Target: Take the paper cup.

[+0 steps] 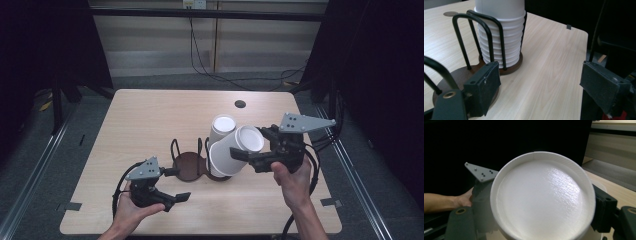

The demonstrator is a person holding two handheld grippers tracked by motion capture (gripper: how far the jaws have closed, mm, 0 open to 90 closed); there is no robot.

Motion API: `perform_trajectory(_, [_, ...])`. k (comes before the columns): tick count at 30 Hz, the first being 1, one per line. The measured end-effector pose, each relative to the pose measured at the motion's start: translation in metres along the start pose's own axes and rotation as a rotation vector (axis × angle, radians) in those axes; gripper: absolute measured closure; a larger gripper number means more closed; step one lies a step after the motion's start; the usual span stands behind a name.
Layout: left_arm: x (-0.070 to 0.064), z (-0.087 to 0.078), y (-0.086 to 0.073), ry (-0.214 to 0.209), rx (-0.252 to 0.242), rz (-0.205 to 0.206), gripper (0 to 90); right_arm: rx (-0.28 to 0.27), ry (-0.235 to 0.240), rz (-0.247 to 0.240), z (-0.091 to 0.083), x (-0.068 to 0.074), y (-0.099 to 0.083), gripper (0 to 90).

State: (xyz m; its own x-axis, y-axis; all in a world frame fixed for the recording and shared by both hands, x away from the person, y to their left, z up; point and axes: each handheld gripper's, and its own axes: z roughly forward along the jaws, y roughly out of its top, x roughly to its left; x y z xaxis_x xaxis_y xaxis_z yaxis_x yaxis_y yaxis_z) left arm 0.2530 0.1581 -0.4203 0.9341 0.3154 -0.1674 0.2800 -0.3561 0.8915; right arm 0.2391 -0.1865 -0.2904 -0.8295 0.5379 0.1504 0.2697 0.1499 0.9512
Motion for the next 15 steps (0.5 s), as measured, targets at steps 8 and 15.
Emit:
perform_trajectory(8, [-0.006, 0.002, 0.003, -0.024, -0.022, 0.038, 16.0, 0.058, 0.045, 0.020, 0.025, 0.003, -0.023, 24.3])
perform_trajectory(15, [-0.006, 0.004, 0.012, -0.034, -0.056, 0.042, 16.0, 0.089, 0.058, 0.040, 0.040, 0.000, -0.035, 24.3])
